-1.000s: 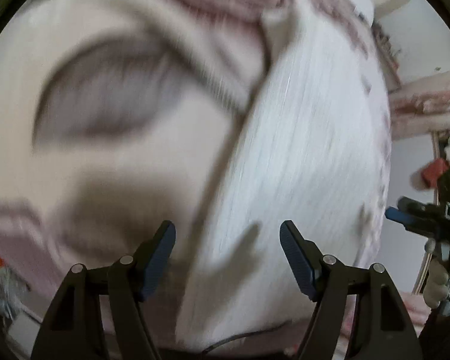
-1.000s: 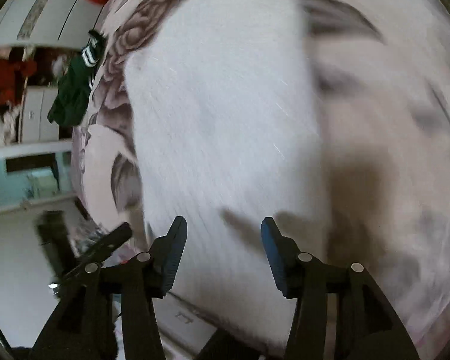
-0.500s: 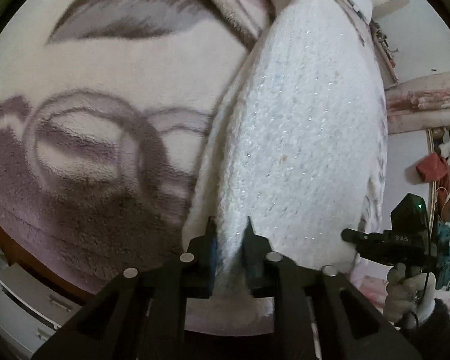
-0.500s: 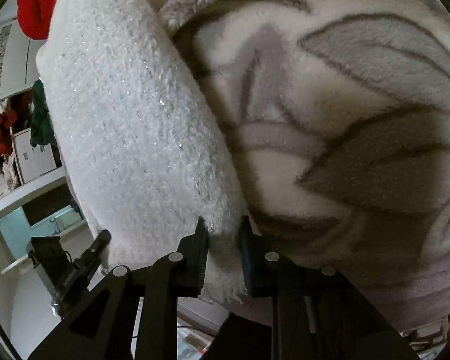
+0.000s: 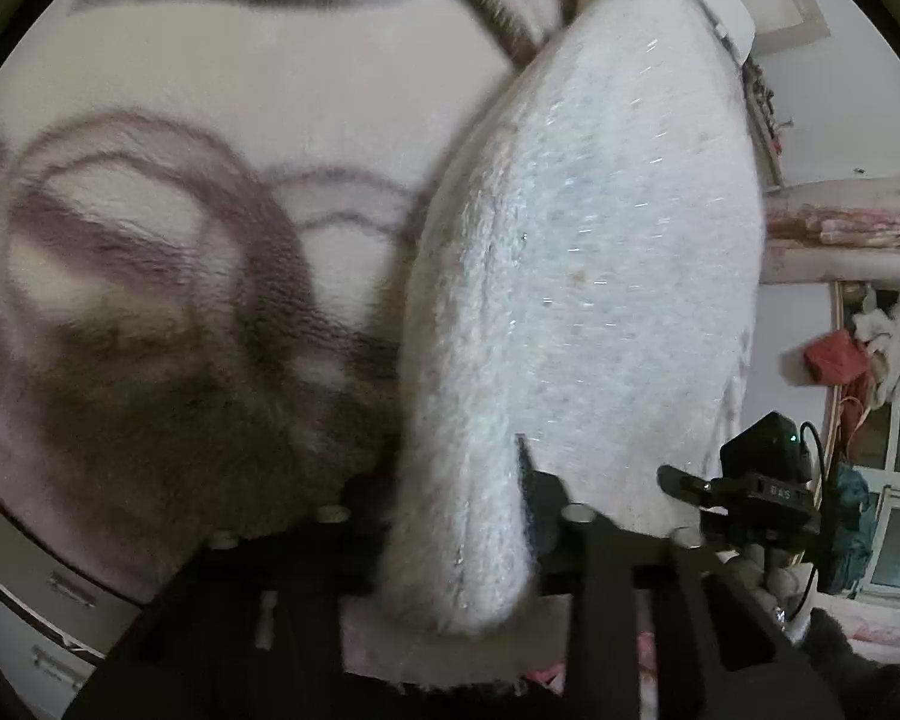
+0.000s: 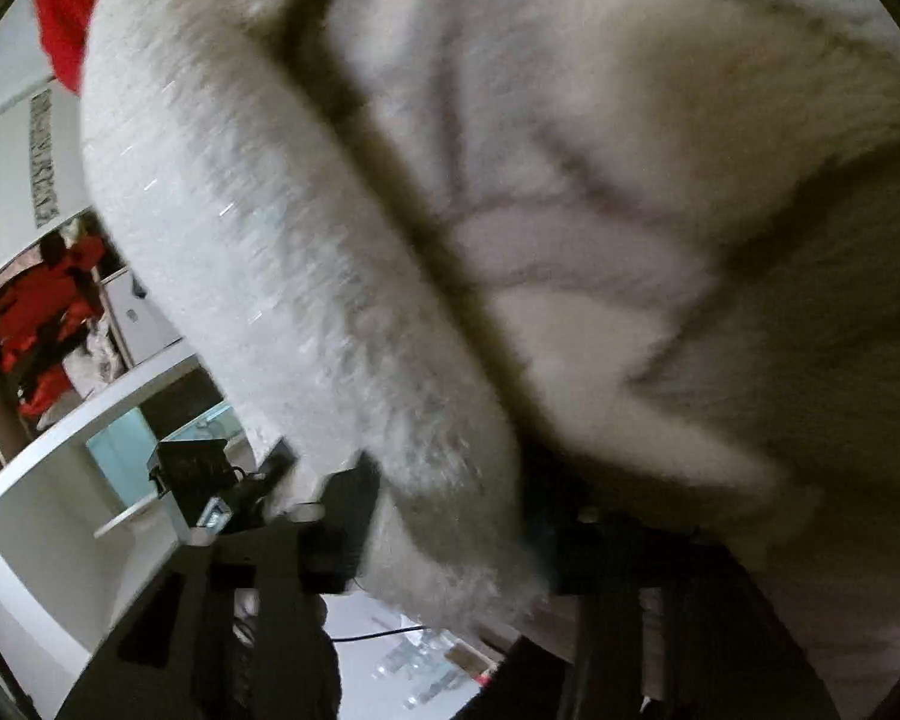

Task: Fold large clothes

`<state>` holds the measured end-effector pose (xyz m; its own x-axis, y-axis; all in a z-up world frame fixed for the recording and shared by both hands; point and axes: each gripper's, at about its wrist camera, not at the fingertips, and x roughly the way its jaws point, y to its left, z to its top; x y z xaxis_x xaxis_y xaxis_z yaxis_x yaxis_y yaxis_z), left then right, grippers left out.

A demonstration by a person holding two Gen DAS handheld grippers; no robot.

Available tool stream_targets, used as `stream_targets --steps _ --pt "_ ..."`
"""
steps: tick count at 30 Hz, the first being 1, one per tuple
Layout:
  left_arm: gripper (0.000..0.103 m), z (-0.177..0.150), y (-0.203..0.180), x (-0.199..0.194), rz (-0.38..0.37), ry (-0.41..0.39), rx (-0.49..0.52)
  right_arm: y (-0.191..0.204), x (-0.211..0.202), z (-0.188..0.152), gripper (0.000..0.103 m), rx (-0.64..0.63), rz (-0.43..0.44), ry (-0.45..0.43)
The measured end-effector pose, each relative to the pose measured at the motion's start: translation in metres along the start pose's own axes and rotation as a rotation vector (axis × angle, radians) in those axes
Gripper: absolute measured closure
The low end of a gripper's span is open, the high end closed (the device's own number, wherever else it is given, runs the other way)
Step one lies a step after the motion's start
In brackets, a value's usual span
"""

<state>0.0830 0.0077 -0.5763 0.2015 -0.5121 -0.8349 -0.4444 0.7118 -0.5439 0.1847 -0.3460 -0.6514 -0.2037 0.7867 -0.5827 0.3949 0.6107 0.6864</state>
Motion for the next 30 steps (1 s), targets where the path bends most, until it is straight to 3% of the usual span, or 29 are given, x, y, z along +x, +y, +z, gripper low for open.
stream_targets --steps 7,12,14,18,21,27,30 --pt "0.087 -0.005 -0.045 -0.085 -0.187 -0.091 -0.052 0.056 -0.033 -0.038 0.083 -0.004 0.232 -0.031" --pt "0.087 0.035 -0.081 -0.128 -0.308 -0.197 -0.042 0.112 -0.089 -0.032 0.084 -0.033 0.388 -0.108" --pt "0.087 0.07 -0.098 -0.134 -0.336 -0.229 -0.013 0.135 -0.102 -0.019 0.084 -0.036 0.443 -0.136" --pt "0.086 0.146 -0.119 -0.129 -0.31 -0.285 0.064 0.175 -0.12 0.031 0.084 -0.035 0.499 -0.187" --pt "0.086 0.206 -0.134 -0.11 -0.284 -0.279 0.107 0.195 -0.123 0.081 0.084 -0.002 0.509 -0.229" --pt "0.086 0.306 -0.143 -0.056 -0.251 -0.221 0.105 0.228 -0.101 0.181 0.085 0.083 0.502 -0.311" --pt "0.086 0.348 -0.142 -0.015 -0.23 -0.151 0.08 0.219 -0.094 0.227 0.085 0.14 0.472 -0.355"
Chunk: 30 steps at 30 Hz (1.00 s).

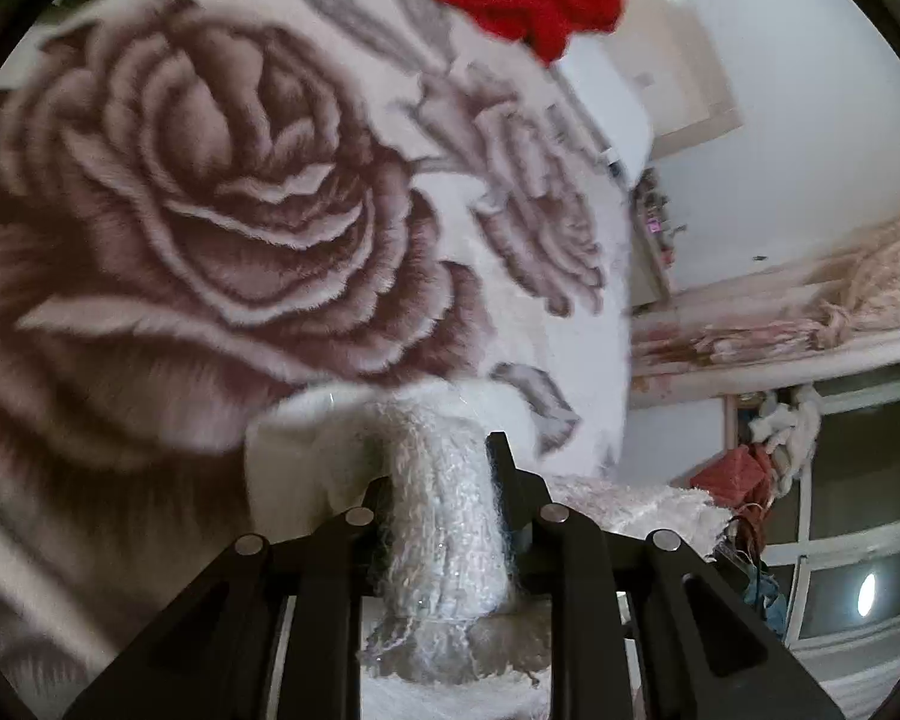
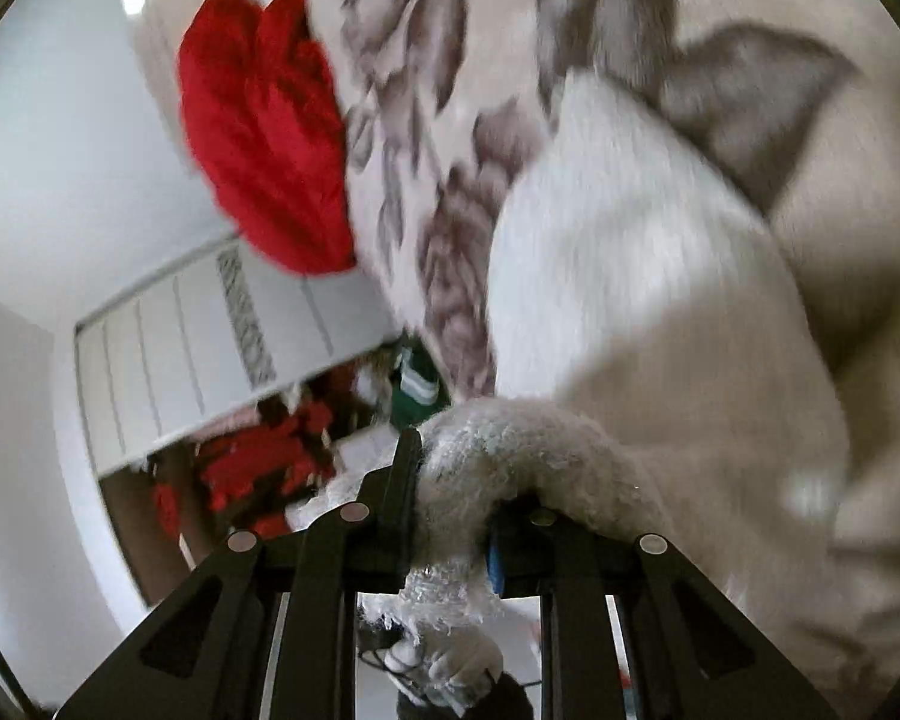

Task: Fold large clothes

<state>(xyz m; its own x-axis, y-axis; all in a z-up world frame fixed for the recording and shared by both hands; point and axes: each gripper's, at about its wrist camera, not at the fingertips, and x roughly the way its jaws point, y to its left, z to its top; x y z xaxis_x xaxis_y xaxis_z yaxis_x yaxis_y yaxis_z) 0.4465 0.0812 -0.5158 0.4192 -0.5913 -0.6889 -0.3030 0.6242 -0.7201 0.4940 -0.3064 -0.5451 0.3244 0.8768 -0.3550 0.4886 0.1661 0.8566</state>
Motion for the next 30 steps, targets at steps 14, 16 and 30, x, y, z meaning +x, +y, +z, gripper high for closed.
stream_targets --steps 14,16,30 --pt "0.067 0.032 0.009 0.023 -0.002 0.123 -0.081 0.012 0.04 0.069 0.065 0.125 -0.012 0.044" --pt "0.027 0.033 0.002 0.009 -0.044 0.08 -0.077 0.027 0.035 0.061 0.037 0.102 0.043 0.04" --pt "0.008 -0.055 -0.011 -0.034 0.321 -0.038 0.149 0.072 0.044 -0.032 0.031 -0.512 -0.61 0.064"
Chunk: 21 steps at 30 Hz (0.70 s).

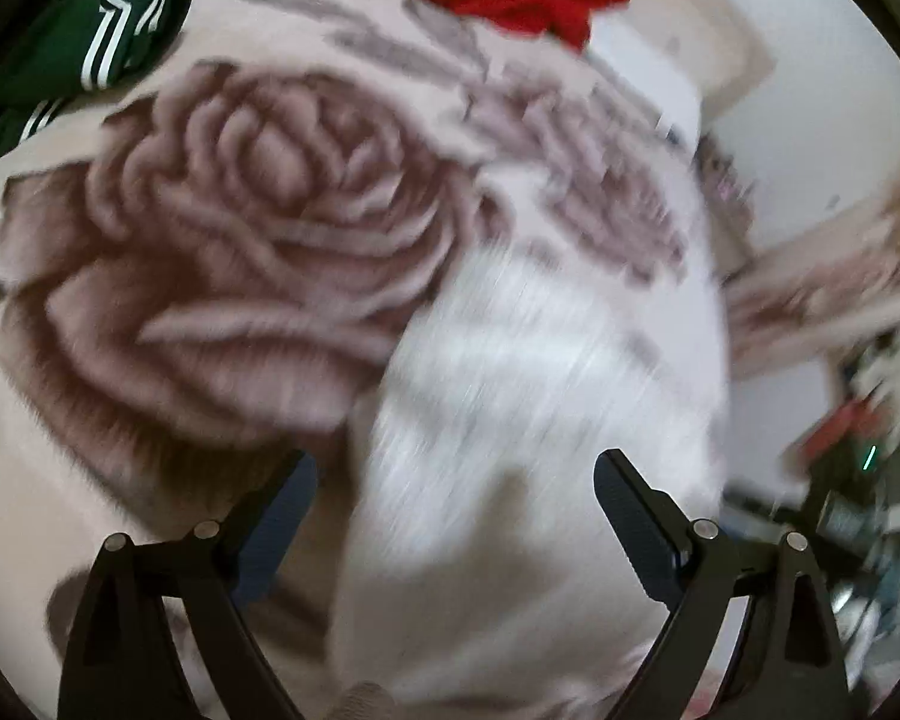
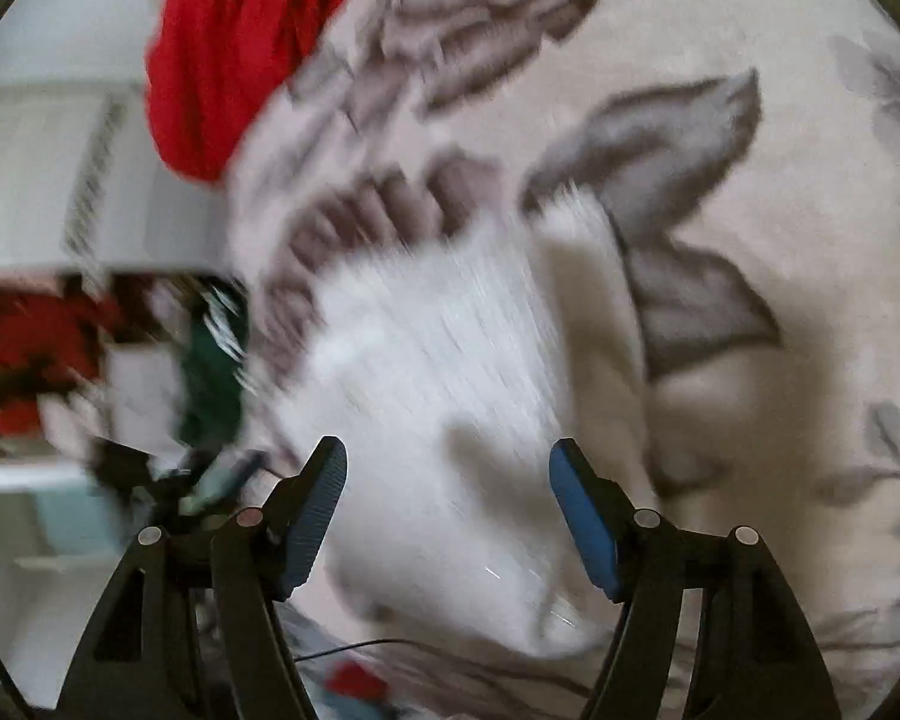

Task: Fold large clothes

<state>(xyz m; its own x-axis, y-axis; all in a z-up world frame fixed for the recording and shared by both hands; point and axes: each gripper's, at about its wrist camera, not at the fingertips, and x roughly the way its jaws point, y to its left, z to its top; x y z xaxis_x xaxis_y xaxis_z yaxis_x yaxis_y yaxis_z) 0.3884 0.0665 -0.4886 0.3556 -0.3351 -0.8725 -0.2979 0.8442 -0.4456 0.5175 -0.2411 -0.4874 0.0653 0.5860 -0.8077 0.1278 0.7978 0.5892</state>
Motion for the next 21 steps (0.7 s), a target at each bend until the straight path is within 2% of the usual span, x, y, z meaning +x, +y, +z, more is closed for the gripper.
stream_targets --steps 3,5,6,8,9,10,11,12,13,14,15,17,19,21 --pt "0.008 -0.015 0.013 0.02 0.035 0.048 -0.009 -0.002 0.022 0.009 0.031 -0.034 -0.124 0.009" --pt "0.008 -0.017 0.022 0.032 0.026 0.06 -0.032 0.002 0.022 0.016 0.031 -0.051 -0.14 -0.009" --pt "0.009 -0.017 0.027 0.042 -0.015 0.082 -0.048 0.003 0.022 0.019 0.031 -0.058 -0.136 -0.004" --pt "0.032 -0.008 0.034 0.056 -0.093 0.085 -0.108 0.001 0.034 0.028 0.031 -0.089 -0.13 0.043" --pt "0.072 -0.003 0.032 0.054 -0.137 0.064 -0.111 -0.002 0.038 0.031 0.031 -0.089 -0.127 0.059" --pt "0.086 0.007 0.027 0.053 -0.126 0.036 -0.091 -0.008 0.047 0.035 0.031 -0.084 -0.119 0.088" --pt "0.092 0.014 0.021 0.052 -0.109 0.005 -0.06 -0.012 0.052 0.038 0.032 -0.079 -0.095 0.113" --pt "0.097 0.022 0.015 0.051 -0.114 -0.02 -0.035 -0.017 0.055 0.041 0.041 -0.066 -0.046 0.131" --pt "0.097 0.029 0.012 0.052 -0.128 -0.032 -0.035 -0.021 0.056 0.044 0.063 -0.051 0.007 0.143" --pt "0.097 0.034 0.009 0.053 -0.129 -0.033 -0.039 -0.025 0.055 0.048 0.071 -0.036 0.039 0.143" --pt "0.097 0.039 0.006 0.054 -0.132 -0.036 -0.036 -0.027 0.05 0.052 0.084 -0.029 0.059 0.121" --pt "0.097 0.049 -0.003 0.058 -0.125 -0.043 -0.021 -0.03 0.03 0.061 0.087 -0.022 0.103 0.009" --pt "0.097 0.058 -0.011 0.077 -0.111 -0.004 0.004 -0.037 0.022 0.068 0.088 -0.011 0.08 -0.046" --pt "0.097 0.06 -0.01 0.098 -0.067 0.038 0.009 -0.053 0.035 0.075 0.087 0.025 0.069 0.009"
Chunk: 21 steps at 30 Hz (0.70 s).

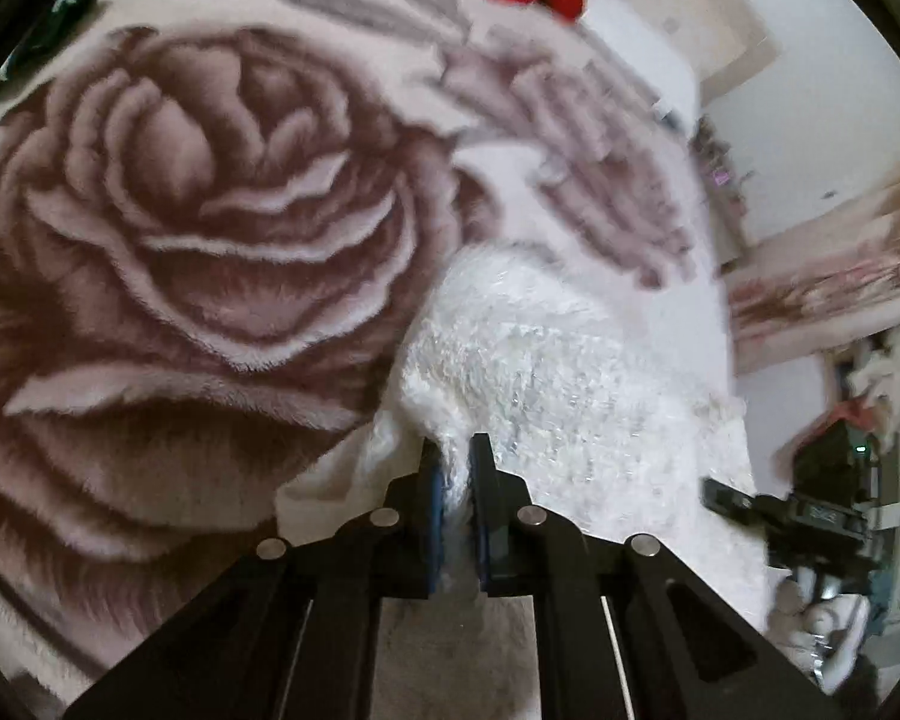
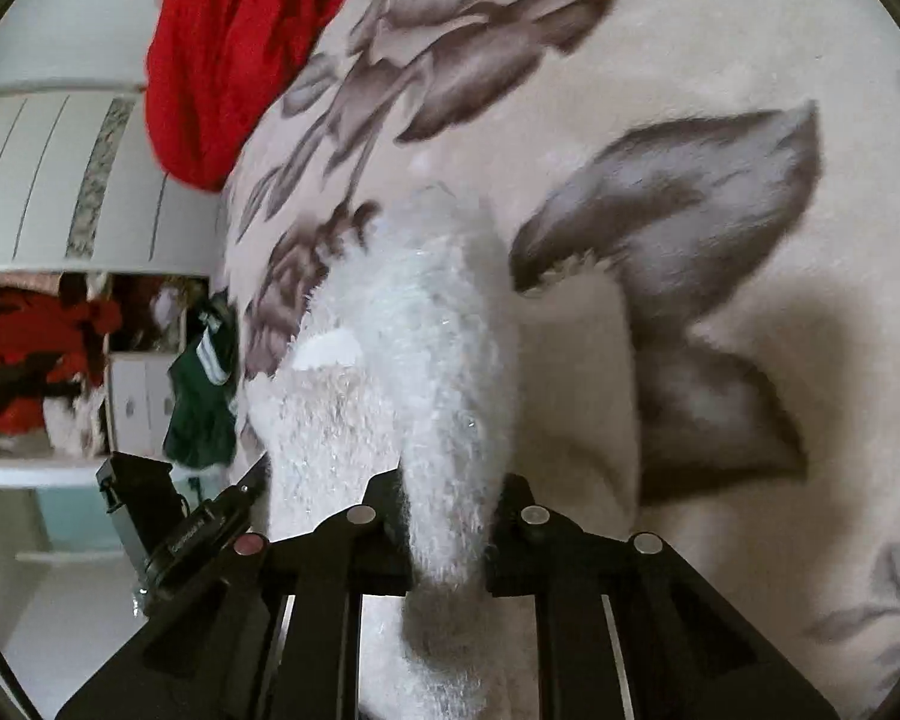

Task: Fold large clothes

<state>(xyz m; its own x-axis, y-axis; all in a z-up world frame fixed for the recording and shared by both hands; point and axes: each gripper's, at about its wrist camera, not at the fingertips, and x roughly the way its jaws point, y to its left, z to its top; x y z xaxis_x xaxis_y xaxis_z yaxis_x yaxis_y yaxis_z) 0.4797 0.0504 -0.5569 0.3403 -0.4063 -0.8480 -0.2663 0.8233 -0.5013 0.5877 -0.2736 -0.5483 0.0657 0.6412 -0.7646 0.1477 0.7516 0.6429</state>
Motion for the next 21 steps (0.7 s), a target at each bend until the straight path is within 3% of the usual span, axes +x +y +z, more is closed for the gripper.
stream_targets --steps 2,4,6,10,12,15,17,18,19,21 --pt "0.096 0.0 0.007 0.019 0.018 0.048 -0.009 -0.015 0.018 0.007 0.076 -0.002 -0.015 0.095" --pt "0.096 0.001 0.008 0.019 0.02 0.053 0.0 -0.022 0.029 0.015 0.03 -0.048 -0.056 0.145" --pt "0.096 0.0 0.006 0.015 0.023 0.051 0.014 -0.034 0.038 0.021 0.021 -0.072 -0.026 0.192" --pt "0.095 -0.003 0.007 0.014 0.022 0.047 0.01 -0.073 0.08 0.025 0.004 0.076 0.214 0.365" --pt "0.095 -0.004 0.008 0.012 0.028 0.05 0.003 -0.077 0.094 0.026 0.0 0.05 0.272 0.388" --pt "0.092 -0.004 0.01 0.006 0.041 0.052 -0.01 -0.074 0.097 0.026 0.001 0.01 0.281 0.383" --pt "0.091 -0.004 0.011 -0.001 0.052 0.037 -0.015 -0.074 0.089 0.02 0.017 0.003 0.284 0.352" --pt "0.088 -0.005 0.011 -0.006 0.057 0.023 -0.018 -0.075 0.084 0.017 0.038 0.02 0.299 0.338" --pt "0.085 -0.007 0.011 -0.012 0.057 0.009 -0.02 -0.076 0.079 0.012 0.052 0.046 0.317 0.318" --pt "0.079 -0.011 0.01 -0.029 0.072 -0.031 -0.027 -0.076 0.063 -0.003 0.061 0.082 0.352 0.269"
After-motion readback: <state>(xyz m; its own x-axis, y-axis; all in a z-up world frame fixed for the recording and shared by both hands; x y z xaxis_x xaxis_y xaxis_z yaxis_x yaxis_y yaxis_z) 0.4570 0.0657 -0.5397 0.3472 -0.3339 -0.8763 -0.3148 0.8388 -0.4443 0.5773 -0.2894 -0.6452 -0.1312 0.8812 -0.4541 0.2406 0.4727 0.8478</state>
